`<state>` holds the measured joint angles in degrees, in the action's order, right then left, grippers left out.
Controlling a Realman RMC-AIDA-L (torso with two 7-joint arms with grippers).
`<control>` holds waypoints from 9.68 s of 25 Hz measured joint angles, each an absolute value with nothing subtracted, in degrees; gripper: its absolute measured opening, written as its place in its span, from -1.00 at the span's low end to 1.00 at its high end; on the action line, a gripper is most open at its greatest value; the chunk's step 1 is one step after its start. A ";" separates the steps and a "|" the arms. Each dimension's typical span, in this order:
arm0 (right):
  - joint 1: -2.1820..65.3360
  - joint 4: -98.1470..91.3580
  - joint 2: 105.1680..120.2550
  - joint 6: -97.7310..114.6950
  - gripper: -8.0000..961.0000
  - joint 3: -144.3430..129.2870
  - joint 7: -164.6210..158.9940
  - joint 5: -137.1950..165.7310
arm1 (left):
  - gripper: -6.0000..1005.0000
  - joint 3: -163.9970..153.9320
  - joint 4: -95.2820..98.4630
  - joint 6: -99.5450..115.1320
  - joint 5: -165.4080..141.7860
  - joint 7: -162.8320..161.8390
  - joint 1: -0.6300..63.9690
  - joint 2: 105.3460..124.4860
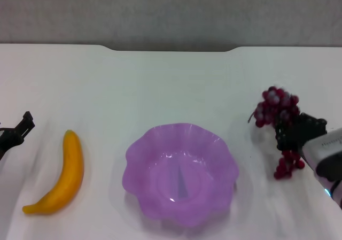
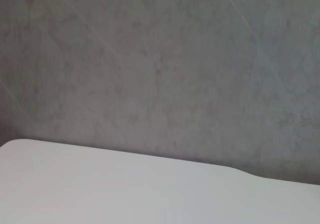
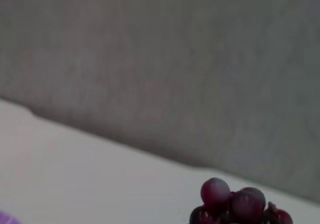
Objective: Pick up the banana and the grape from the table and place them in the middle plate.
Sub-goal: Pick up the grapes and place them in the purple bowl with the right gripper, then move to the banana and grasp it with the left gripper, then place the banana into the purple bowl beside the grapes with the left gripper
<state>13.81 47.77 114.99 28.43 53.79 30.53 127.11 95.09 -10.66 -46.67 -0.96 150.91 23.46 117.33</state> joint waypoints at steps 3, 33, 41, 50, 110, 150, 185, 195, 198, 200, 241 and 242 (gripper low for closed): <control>12.59 47.25 114.97 36.39 -0.55 50.77 30.51 127.79 | 0.77 95.09 -10.64 -46.64 -0.96 150.91 23.45 117.33; 21.11 49.76 115.03 39.50 -0.56 40.13 18.55 140.99 | 0.77 95.10 -10.68 -45.17 -0.87 151.08 23.88 117.30; 25.37 44.69 115.22 38.44 -0.56 34.87 15.53 141.02 | 0.77 94.98 -10.91 -45.17 -0.88 151.08 24.29 117.38; 27.35 39.46 115.59 38.15 -0.55 31.18 14.96 140.99 | 0.77 94.83 -10.72 -45.17 -0.88 151.02 24.57 117.43; 27.58 22.67 115.39 44.80 0.83 35.05 4.83 118.33 | 0.77 94.56 -10.64 -45.00 -0.88 150.55 25.12 117.55; 29.71 21.08 115.40 38.98 0.83 34.42 4.85 117.66 | 0.67 76.08 -86.03 57.87 1.40 160.11 18.19 116.42; 29.29 21.43 115.47 39.09 0.83 34.19 5.44 117.95 | 0.46 79.04 -60.02 58.15 12.21 162.87 32.04 116.55; 29.24 21.97 115.43 39.28 0.83 34.18 5.45 117.95 | 0.18 78.99 -59.50 58.07 12.31 162.86 32.25 116.63; 29.18 21.97 115.42 39.29 0.83 34.19 5.50 117.95 | 0.02 79.01 -59.50 57.74 12.31 162.86 32.27 116.64; 29.17 21.97 115.41 39.29 0.83 34.19 5.54 117.95 | 0.03 79.01 -59.52 57.43 12.31 162.86 32.26 116.68; 28.76 21.14 115.36 39.18 0.83 34.15 5.55 118.03 | 0.22 60.57 -92.03 27.31 17.80 159.55 9.85 116.10; 28.76 21.11 115.36 39.15 0.83 34.14 5.56 118.04 | 0.23 60.86 -91.70 30.12 19.00 159.71 11.47 116.10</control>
